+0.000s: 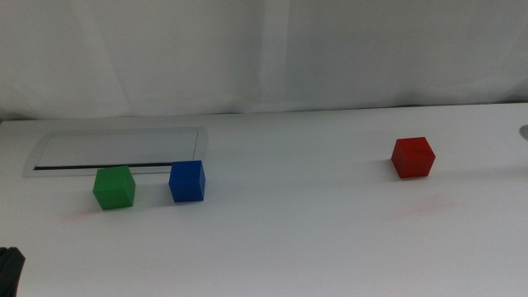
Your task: Stack red cubes first, then green, then blue cubes in a specific spot.
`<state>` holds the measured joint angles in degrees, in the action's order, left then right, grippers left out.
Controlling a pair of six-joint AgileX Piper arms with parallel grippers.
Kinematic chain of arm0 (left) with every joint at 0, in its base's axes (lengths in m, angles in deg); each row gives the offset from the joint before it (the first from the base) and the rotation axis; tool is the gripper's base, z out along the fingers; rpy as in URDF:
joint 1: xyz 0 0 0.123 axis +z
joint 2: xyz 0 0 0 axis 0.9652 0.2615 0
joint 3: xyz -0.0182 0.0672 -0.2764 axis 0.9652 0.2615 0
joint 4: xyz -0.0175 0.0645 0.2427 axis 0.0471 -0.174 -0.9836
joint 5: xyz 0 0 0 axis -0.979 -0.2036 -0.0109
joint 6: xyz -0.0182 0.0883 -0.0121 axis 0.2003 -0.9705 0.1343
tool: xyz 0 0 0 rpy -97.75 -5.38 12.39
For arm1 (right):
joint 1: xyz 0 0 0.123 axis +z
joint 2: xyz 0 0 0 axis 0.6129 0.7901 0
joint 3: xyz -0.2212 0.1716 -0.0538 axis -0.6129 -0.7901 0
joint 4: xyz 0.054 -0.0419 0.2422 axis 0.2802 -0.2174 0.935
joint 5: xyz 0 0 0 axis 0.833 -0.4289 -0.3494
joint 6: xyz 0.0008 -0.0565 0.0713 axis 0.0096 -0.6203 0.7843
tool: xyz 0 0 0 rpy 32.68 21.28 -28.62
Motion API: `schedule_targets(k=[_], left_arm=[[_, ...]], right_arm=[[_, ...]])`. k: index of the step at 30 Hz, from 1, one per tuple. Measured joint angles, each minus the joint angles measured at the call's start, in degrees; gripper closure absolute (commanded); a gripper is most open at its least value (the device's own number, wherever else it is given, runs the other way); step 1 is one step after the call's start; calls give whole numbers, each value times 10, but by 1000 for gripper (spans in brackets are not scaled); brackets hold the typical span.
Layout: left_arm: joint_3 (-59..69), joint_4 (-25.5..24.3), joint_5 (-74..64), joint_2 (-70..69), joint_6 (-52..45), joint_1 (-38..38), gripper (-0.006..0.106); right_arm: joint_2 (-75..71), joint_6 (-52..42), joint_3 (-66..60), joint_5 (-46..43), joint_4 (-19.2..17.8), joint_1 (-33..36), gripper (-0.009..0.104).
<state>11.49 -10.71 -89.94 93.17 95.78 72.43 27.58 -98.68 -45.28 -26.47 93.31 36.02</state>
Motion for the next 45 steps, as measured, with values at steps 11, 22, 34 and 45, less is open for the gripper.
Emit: schedule_targets(k=[11,22,34,45], left_arm=[[0,0,0,0,0,0,103],[0,0,6,0,39,0,24],[0,1,11,0,50,0,8],[0,1,11,0,50,0,8]], right_arm=[[0,-2,0,-3,0,58,97],[0,-2,0,-12,0,58,46],[0,1,0,-25,8,58,3],[0,36,9,-25,27,72,3]])
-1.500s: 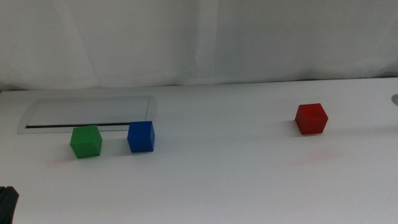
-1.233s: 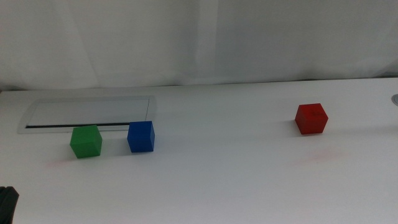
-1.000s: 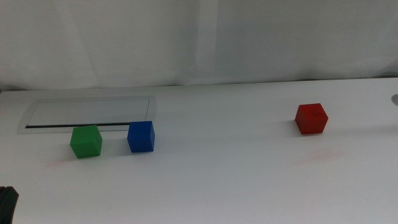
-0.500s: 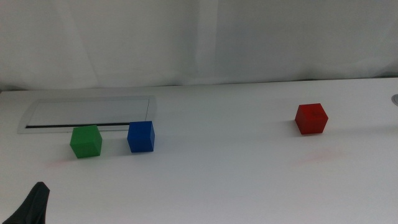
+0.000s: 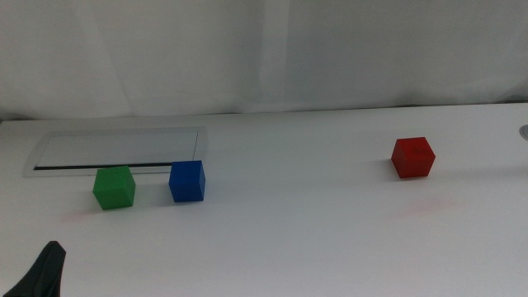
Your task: Stack red cubes first, then green, then blue cubes in a specific spot.
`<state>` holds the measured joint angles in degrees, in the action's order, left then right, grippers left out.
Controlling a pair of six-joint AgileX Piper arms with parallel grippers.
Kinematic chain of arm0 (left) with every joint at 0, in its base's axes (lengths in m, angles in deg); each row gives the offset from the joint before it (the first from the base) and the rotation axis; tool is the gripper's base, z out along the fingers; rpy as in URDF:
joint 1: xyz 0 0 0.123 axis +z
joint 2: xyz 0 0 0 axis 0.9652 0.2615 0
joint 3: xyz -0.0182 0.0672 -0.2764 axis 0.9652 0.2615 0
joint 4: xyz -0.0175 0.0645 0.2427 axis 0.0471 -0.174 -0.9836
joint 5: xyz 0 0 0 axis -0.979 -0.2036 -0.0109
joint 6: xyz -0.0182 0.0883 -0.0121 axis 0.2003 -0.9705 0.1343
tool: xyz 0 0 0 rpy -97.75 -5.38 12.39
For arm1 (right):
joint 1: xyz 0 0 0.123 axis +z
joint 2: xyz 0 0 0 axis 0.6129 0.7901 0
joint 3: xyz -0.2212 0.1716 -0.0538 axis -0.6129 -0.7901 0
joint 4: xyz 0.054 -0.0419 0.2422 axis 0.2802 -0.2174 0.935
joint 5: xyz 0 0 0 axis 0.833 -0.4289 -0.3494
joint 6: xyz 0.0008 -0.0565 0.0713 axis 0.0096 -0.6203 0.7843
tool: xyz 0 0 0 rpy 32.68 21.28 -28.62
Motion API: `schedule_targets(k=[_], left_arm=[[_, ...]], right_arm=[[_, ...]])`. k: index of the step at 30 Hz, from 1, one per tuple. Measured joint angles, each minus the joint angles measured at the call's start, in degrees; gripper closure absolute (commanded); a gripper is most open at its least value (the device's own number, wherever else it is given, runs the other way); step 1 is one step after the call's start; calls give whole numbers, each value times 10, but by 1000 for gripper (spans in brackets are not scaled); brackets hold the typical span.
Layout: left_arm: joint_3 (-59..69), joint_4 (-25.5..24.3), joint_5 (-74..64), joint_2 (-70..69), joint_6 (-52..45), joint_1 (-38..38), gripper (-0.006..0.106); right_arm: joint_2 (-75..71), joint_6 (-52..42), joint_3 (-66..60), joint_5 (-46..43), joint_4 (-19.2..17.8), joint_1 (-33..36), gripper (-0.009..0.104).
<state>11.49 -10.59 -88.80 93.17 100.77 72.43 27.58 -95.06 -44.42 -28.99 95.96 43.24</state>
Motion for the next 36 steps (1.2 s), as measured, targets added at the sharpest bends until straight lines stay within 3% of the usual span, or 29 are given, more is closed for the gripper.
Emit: schedule_targets(k=[4,13,18,25,30,36], left_arm=[[0,0,0,0,0,0,8],[0,0,0,0,0,0,8],[0,0,0,0,0,0,8],[0,0,-2,0,0,0,8],[0,0,-3,0,0,0,8],[0,0,-3,0,0,0,8]], right_arm=[[2,5,67,39,0,1,3],[101,5,241,213,-31,1,3],[217,-16,367,297,-36,1,3],[340,-20,478,339,-34,1,3],[488,-28,602,453,-30,1,3],[637,-33,705,525,-30,3,3]])
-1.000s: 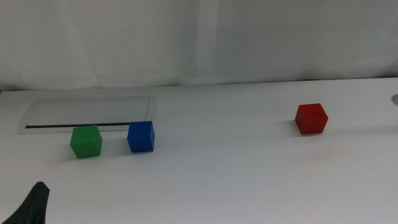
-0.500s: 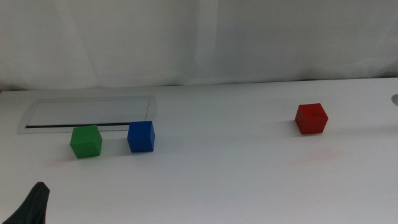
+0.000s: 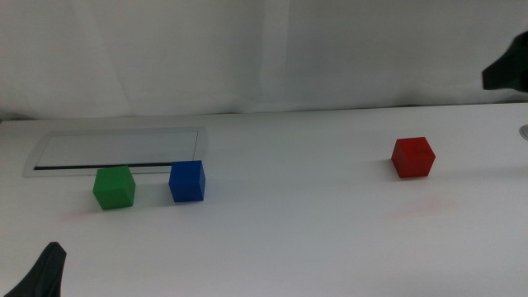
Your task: Stack red cubes first, then green, then blue cubes in a specific spot.
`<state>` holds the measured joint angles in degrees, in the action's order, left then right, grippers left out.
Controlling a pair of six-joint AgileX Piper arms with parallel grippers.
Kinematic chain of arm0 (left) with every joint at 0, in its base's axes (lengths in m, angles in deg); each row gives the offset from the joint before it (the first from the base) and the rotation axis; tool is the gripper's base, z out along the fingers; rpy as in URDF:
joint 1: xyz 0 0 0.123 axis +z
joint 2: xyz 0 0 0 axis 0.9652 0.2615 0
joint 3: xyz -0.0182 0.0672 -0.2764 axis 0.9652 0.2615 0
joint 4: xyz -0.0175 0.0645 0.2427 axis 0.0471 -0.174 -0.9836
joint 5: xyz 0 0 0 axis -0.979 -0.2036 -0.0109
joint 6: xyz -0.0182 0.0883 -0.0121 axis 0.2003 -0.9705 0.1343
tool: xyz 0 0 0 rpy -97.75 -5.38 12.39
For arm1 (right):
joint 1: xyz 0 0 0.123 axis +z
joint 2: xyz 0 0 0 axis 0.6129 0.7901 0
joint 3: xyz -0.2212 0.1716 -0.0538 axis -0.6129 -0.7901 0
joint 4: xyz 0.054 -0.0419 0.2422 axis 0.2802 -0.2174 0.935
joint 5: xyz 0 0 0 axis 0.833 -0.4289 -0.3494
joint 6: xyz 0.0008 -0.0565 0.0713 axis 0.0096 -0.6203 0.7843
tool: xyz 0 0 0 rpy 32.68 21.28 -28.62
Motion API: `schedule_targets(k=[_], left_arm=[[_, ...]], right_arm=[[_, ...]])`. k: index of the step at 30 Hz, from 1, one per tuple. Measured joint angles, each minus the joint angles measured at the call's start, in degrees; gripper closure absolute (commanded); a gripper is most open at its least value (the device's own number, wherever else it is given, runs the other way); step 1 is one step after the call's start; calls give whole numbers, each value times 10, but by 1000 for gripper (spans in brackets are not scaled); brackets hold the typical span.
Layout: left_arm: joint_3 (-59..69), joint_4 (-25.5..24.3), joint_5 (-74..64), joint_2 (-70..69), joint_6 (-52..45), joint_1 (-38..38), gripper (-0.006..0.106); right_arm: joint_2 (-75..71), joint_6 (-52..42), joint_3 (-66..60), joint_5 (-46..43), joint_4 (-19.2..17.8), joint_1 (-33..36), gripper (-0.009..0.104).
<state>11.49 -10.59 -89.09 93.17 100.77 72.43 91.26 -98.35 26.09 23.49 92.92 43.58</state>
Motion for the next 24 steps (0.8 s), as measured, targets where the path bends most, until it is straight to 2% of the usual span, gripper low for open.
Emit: schedule_targets(k=[8,12,15,20,24], left_arm=[[0,0,0,0,0,0,8],[0,0,0,0,0,0,8],[0,0,0,0,0,0,8],[0,0,0,0,0,0,8],[0,0,0,0,0,0,8]], right_arm=[[140,-11,64,8,-2,2,3],[204,-13,89,9,-21,17,4],[252,-10,114,10,-43,36,4],[336,14,176,27,-103,60,4],[406,32,237,44,-119,68,4]])
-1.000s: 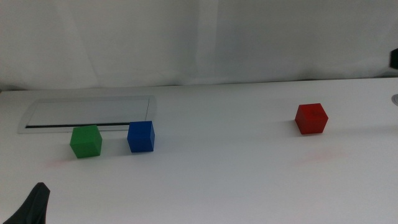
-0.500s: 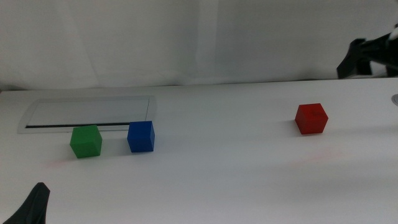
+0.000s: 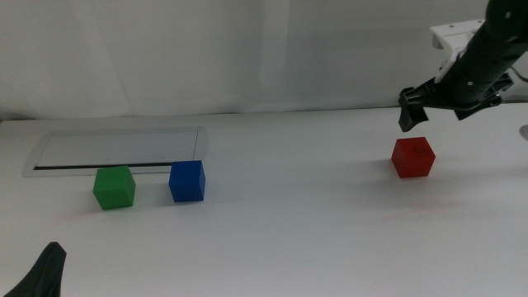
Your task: Stack red cubes first, then green, then blue cubes in a specific spot.
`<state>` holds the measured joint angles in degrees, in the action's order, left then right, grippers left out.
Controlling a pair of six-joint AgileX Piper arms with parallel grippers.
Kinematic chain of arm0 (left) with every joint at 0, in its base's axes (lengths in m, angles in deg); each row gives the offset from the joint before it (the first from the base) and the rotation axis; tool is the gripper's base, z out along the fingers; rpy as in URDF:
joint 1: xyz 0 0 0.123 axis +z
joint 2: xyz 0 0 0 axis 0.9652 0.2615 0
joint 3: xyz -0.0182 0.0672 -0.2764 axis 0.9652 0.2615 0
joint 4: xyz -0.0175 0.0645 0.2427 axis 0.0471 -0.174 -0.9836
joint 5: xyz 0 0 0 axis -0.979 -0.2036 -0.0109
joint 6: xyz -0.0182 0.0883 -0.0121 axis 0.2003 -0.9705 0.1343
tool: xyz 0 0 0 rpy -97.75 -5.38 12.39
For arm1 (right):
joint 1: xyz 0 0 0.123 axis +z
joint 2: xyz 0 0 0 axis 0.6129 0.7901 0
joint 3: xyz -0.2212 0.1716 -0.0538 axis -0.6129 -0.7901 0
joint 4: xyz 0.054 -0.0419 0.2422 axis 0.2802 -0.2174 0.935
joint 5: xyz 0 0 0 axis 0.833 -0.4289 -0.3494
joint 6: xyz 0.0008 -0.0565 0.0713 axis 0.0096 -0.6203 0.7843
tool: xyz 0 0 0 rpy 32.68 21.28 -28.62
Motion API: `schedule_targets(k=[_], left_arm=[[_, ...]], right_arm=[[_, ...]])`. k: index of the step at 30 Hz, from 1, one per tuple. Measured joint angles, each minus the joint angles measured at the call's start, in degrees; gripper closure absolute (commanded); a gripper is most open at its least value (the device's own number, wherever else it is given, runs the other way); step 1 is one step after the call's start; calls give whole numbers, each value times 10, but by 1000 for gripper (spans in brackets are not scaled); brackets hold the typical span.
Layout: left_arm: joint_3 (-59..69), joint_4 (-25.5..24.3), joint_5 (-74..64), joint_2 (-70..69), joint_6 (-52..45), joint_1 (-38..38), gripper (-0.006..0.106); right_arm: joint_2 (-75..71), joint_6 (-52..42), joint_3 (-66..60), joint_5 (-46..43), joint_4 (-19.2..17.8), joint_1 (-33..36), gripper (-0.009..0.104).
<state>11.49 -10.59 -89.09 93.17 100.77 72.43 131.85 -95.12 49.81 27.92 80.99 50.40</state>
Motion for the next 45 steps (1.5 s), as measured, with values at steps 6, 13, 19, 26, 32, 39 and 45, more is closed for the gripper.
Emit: schedule_targets(k=[6,13,19,26,32,39,45], left_arm=[[0,0,0,0,0,0,10],[0,0,0,0,0,0,10],[0,0,0,0,0,0,10],[0,0,0,0,0,0,10],[0,0,0,0,0,0,10],[0,0,0,0,0,0,10],[0,0,0,0,0,0,10]], right_arm=[[49,8,13,-1,-2,8,4],[88,28,14,-13,-9,16,4],[101,43,14,-21,-9,16,9],[112,55,14,-26,-13,16,14],[125,66,14,-28,-13,16,39],[127,83,14,-29,-15,16,97],[92,130,14,-28,-18,20,98]])
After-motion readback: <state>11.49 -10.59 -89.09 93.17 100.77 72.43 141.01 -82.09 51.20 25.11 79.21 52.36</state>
